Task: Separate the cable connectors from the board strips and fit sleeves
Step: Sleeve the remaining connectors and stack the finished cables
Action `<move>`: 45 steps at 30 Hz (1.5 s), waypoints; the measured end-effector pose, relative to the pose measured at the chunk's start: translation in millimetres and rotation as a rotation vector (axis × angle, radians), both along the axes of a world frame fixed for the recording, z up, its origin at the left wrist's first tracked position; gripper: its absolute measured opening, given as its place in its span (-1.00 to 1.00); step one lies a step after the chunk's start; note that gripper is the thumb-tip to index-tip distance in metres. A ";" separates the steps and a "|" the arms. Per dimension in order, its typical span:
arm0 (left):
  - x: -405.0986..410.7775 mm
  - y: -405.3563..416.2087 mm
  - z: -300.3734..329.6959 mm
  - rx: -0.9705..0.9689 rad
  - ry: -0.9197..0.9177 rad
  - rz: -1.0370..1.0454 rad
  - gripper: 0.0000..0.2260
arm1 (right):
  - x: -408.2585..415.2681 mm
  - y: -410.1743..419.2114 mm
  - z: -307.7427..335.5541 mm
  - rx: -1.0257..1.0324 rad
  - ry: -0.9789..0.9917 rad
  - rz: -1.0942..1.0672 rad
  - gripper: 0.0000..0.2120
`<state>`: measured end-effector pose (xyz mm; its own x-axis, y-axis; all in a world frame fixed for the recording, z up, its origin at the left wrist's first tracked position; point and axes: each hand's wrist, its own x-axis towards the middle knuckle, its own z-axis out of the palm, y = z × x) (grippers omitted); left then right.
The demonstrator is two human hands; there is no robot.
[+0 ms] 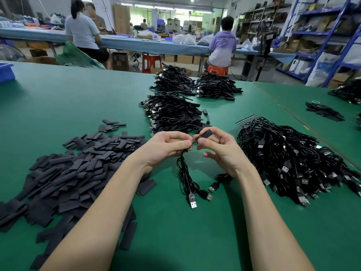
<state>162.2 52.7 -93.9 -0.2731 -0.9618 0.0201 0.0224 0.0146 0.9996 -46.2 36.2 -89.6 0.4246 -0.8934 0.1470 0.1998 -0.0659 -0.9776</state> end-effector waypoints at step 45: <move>-21.9 -1.7 -3.2 -0.369 -0.042 0.350 -0.93 | 30.4 1.6 -7.2 -0.012 -0.180 -0.352 -0.69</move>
